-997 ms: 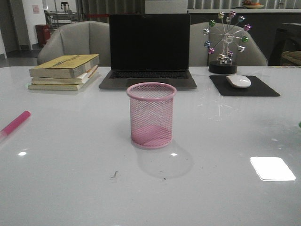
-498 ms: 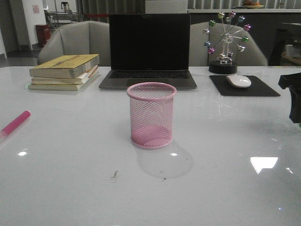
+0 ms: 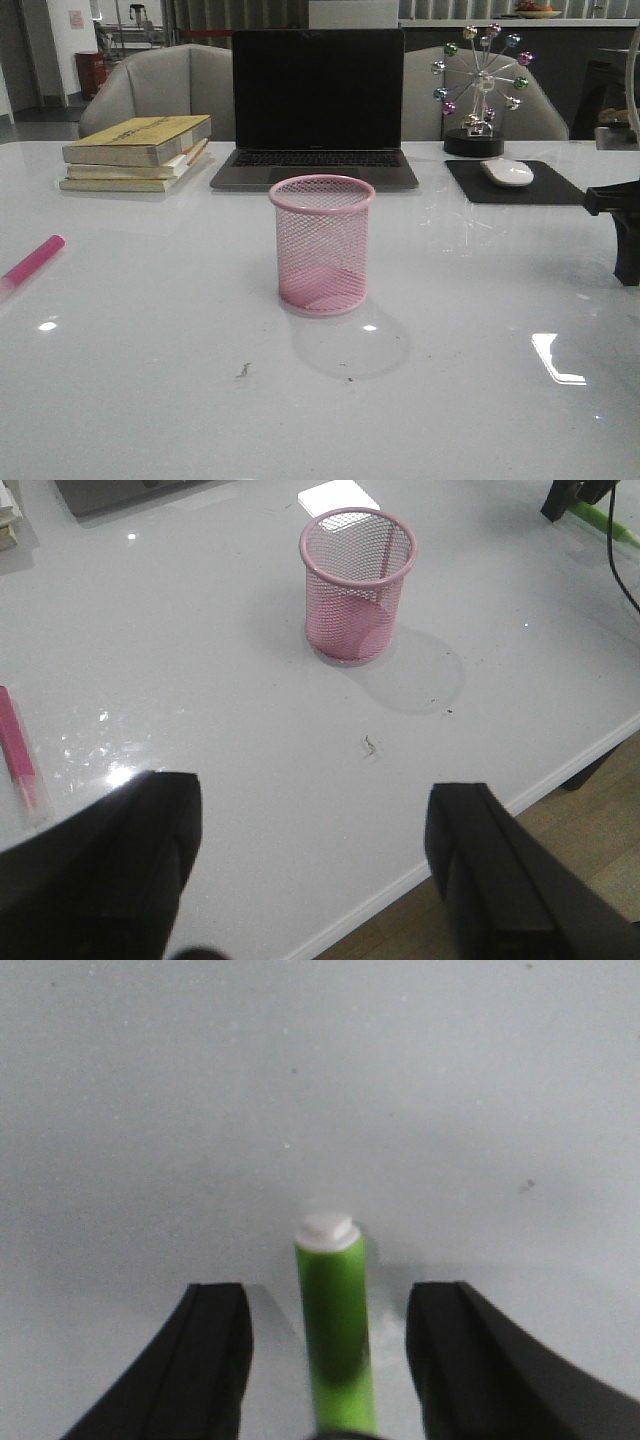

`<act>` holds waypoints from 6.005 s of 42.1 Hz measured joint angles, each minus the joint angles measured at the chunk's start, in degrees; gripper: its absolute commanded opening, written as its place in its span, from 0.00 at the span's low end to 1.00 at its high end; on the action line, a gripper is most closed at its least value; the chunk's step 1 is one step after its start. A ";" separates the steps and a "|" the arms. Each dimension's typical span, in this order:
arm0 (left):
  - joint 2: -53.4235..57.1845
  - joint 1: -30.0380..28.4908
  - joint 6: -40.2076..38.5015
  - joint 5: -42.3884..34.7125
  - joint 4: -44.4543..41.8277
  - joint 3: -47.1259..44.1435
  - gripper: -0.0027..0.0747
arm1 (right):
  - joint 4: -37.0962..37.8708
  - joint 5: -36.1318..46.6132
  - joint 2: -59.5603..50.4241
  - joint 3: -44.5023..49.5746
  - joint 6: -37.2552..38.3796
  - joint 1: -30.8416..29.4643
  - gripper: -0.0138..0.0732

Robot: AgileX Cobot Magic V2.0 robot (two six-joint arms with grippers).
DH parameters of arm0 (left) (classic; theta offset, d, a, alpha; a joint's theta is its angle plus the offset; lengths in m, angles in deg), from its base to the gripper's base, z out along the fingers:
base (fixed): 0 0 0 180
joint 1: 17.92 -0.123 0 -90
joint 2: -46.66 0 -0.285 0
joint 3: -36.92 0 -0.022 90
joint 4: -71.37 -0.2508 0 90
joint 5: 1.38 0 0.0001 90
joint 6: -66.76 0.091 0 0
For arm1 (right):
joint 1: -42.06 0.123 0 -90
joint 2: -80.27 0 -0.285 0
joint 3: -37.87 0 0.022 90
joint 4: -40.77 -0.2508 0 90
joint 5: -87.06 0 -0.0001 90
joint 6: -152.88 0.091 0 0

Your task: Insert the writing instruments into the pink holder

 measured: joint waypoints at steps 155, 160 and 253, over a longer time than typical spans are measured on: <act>0.00 0.00 0.00 -0.15 0.00 0.00 0.72 | 4.22 15.41 -59.88 34.18 -2.44 41.27 0.67; 0.00 0.00 0.00 -0.15 0.00 0.00 0.72 | 4.30 9.39 -63.89 34.18 -1.88 41.27 0.67; -70.20 -30.29 0.00 7.45 -1.30 41.87 0.72 | 3.74 -1.48 -80.83 40.11 3.96 41.27 0.61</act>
